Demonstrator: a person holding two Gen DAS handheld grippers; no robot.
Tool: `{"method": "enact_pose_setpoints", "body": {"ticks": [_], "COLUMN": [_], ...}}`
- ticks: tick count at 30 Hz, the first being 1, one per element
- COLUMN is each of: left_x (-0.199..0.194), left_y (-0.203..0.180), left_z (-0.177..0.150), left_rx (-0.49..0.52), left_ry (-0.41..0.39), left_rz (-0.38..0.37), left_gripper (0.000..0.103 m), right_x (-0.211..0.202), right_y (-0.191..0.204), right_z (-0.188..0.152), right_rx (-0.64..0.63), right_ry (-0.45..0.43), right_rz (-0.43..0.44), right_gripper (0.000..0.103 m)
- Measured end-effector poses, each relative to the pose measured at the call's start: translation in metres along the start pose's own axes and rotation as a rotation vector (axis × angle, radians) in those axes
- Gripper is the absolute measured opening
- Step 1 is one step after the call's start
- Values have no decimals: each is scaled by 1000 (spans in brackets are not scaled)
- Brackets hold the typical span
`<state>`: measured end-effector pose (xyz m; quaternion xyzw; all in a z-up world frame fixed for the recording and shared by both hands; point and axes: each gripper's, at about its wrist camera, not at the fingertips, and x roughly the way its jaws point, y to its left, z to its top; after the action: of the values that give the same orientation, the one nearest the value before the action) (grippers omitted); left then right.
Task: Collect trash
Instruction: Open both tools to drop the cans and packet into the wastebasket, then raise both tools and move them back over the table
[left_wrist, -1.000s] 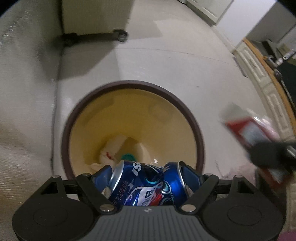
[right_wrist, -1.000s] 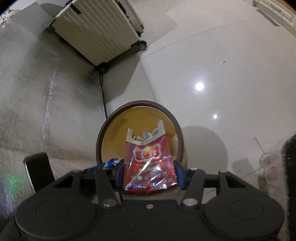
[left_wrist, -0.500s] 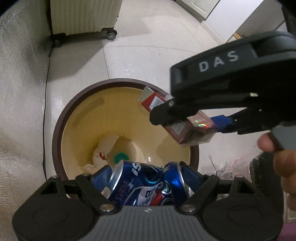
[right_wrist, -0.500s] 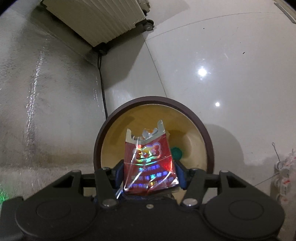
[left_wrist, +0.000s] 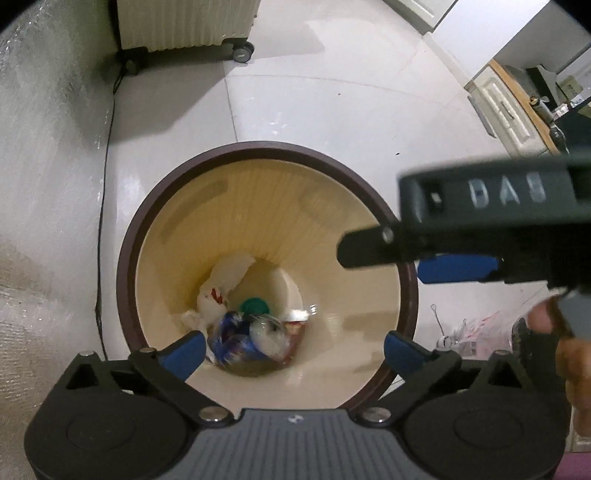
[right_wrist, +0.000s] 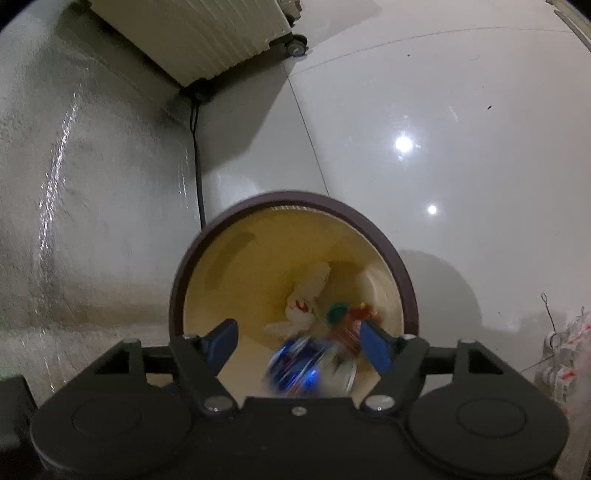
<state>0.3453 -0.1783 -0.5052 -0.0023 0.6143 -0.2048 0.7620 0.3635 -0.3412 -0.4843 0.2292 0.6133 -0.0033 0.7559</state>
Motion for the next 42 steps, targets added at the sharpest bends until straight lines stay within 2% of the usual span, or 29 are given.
{"method": "enact_pose_setpoints", "body": {"ticks": [9,19,22,24,25,31,42], "left_x": [-7,-22,-29,-34,-36,-55,-96], "left_y": [-4,-8,-9,-11,-12,-13,-3], "left_z": [-4,-8,-9,-10,-11,-19,-32], "left_rx": [13,27,38,53,56,60,-9], "left_ry": [21,34,34,47,47,33,-13], "left_rz": [10,46,64,69,72,106,193], "left_gripper": [103,103,103,103,103,103,103], "right_x": [-4,-17,-22,-26,-30,-46,-74], "right_y": [-14,-23,-25,-27,-29,-40,-39], "right_z": [-10,-27,-33,-37,-39,-52,-70], "right_rx": [-9,-16,-27,-25,-19,16,-38], "right_ry": [15,5,-7,-21,-29,-79,-120], "right_rz": [1,1,4,8,10,7,-13], "right_gripper": [74,83,94,97,103,103,103]}}
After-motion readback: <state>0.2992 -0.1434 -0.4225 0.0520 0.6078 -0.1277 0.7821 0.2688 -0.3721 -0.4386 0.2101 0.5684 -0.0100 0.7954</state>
